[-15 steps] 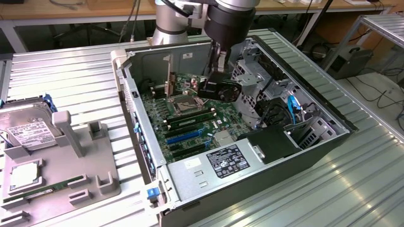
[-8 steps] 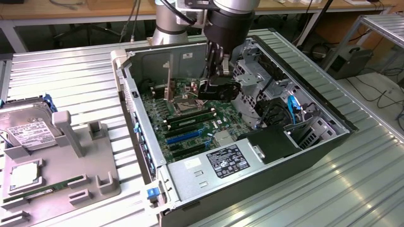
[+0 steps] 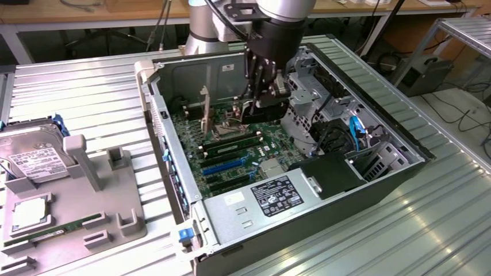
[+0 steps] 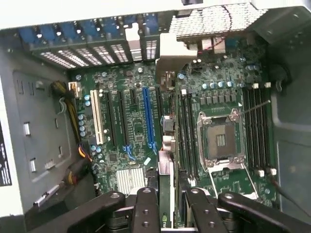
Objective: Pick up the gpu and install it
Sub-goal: 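Insert the gpu into the slot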
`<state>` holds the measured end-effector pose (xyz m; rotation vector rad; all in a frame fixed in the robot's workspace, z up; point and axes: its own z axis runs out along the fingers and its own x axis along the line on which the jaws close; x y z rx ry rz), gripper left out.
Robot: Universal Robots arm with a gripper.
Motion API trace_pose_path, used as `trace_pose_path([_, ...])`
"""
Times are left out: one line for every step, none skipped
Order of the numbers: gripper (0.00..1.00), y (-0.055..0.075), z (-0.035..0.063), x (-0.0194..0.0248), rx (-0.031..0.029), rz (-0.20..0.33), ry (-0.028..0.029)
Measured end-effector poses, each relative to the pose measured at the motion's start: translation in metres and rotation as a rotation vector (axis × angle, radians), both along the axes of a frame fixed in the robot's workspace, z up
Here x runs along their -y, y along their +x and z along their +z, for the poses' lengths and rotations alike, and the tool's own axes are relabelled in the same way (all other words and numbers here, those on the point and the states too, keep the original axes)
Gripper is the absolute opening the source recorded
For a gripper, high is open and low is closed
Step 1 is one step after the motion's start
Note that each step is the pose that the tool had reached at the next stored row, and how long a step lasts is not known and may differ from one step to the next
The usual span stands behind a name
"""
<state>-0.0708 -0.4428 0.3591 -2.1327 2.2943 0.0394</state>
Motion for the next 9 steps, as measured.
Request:
trace_pose_path([0.26,0.0,-0.0006,0.0,0.0007,0.023,-0.0001])
trace_pose_path([0.26,0.0,-0.0015,0.0,0.0015,0.052,0.0])
trace_pose_path([0.26,0.0,-0.0023,0.0,0.0023,0.082,0.0])
trace_pose_path([0.26,0.0,-0.0032,0.0,0.0032,0.116,-0.0001])
trace_pose_path([0.26,0.0,-0.0041,0.0,0.004,0.146,0.0])
trace_pose_path([0.26,0.0,-0.0051,0.0,0.005,0.183,0.0])
trace_pose_path([0.26,0.0,-0.0057,0.0,0.0055,0.206,0.0])
trace_pose_path([0.26,0.0,-0.0066,0.0,0.0061,0.237,0.0001])
trace_pose_path([0.26,0.0,-0.0074,0.0,0.0067,0.268,0.0001])
